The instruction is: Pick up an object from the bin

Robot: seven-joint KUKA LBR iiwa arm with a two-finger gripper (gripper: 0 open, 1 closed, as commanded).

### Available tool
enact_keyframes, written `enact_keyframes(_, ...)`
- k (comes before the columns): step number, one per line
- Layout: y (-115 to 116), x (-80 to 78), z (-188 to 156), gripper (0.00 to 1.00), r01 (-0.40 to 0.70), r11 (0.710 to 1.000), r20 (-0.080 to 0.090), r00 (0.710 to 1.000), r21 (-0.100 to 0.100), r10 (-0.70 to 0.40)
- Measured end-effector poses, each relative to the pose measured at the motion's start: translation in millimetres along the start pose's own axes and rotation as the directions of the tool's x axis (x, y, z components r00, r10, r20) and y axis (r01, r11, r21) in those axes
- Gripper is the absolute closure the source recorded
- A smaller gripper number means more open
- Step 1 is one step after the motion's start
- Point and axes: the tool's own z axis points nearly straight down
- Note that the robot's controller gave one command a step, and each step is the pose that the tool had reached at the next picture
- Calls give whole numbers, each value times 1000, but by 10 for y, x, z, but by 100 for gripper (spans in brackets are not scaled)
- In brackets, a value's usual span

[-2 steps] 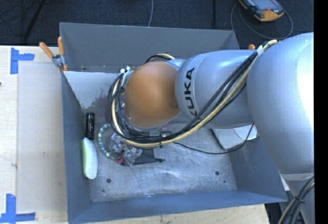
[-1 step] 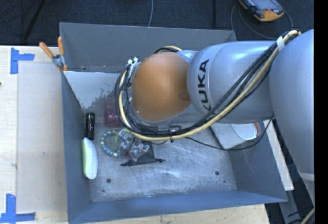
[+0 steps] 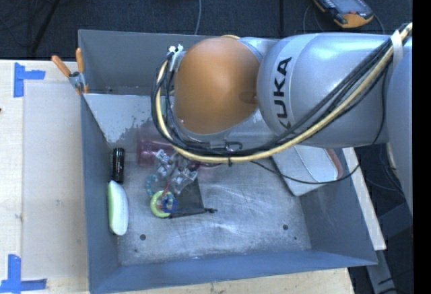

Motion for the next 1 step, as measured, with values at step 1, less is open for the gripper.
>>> enact_keyframes(1, 273, 113, -614, 100, 5, 1000, -2, 1000, -1, -5)
